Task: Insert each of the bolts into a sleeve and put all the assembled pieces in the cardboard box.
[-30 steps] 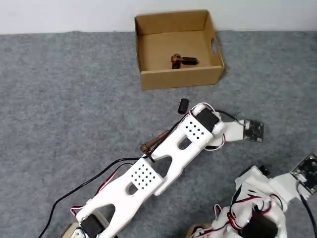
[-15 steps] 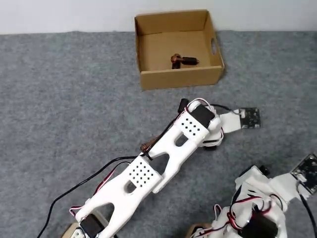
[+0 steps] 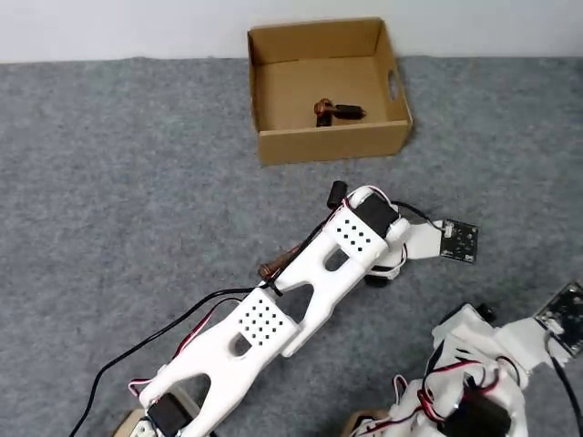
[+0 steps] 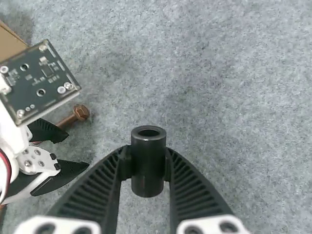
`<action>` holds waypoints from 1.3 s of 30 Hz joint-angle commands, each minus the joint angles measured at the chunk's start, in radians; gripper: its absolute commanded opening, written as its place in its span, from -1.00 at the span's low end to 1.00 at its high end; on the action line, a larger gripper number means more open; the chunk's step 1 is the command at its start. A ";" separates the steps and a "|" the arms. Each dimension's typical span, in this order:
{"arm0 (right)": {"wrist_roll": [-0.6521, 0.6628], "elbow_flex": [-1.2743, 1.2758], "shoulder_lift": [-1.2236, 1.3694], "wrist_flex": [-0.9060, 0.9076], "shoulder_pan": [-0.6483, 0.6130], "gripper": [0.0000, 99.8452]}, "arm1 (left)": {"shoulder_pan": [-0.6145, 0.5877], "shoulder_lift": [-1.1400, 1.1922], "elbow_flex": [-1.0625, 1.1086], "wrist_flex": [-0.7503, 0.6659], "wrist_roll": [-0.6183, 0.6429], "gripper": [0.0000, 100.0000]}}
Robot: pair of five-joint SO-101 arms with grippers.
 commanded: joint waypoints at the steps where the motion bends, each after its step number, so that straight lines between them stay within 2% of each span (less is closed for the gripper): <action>1: 0.011 -0.006 -0.005 -0.021 -0.012 -0.98 | -0.003 -0.049 -0.004 0.032 -0.009 -0.70; 5: 0.011 -0.006 -0.005 -0.021 -0.012 -0.98 | -0.005 -0.135 0.056 0.034 -0.009 -0.74; 13: 0.009 -0.006 -0.005 -0.021 -0.012 -0.98 | 0.023 -0.471 0.510 0.026 -0.052 -0.75; 16: 0.009 -0.006 -0.005 -0.021 -0.012 -0.98 | 0.020 -0.526 0.584 -0.054 -0.048 -0.75; 18: 0.009 -0.006 -0.005 -0.021 -0.012 -0.98 | 0.003 -0.520 0.585 -0.129 -0.031 -0.74; 23: 0.009 -0.006 -0.005 -0.021 -0.012 -0.98 | -0.025 -0.457 0.584 -0.341 0.127 -0.73; 30: 0.009 -0.006 -0.005 -0.021 -0.012 -0.98 | -0.021 -0.354 0.582 -0.451 0.196 -0.56; 33: 0.009 -0.006 -0.005 -0.021 -0.012 -0.98 | -0.021 -0.325 0.559 -0.440 0.152 -0.55; 39: 0.009 -0.006 -0.005 -0.019 -0.012 -0.98 | -0.014 -0.239 0.423 -0.247 0.009 -0.56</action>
